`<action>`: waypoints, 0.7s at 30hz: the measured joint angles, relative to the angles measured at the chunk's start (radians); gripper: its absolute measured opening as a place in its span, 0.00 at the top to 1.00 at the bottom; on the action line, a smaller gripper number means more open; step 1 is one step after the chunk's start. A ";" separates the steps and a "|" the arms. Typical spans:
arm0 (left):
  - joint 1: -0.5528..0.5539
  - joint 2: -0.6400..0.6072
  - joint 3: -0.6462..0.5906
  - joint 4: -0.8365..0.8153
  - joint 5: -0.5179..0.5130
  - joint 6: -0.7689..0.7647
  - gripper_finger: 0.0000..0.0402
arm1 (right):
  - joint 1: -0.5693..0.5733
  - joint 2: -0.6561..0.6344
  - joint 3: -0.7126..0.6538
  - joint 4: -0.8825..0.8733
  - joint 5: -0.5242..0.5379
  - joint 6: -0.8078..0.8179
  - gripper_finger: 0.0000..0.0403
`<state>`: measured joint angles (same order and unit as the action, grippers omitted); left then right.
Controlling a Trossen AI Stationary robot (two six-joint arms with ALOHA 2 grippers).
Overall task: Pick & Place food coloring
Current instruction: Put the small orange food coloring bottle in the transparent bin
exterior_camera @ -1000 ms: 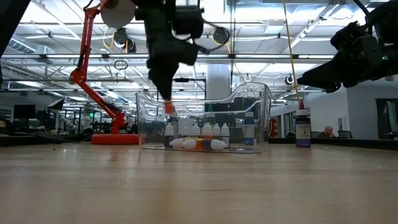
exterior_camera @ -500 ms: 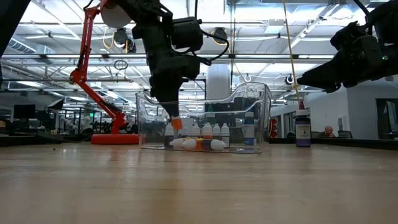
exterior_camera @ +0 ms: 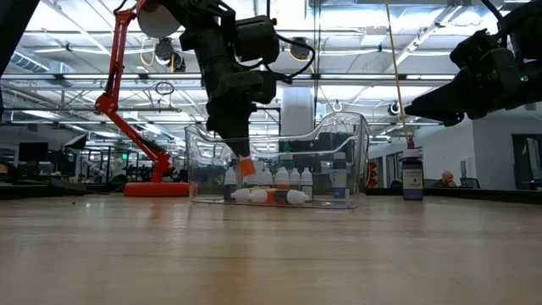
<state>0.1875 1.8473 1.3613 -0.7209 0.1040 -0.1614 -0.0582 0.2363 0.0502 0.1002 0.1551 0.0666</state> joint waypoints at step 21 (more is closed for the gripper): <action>-0.012 0.012 0.182 -0.187 -0.093 -0.054 0.87 | 0.000 0.000 0.000 0.000 0.000 0.000 0.64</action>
<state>0.1757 1.8590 1.5436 -0.9075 0.0114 -0.2157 -0.0582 0.2359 0.0502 0.1001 0.1551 0.0666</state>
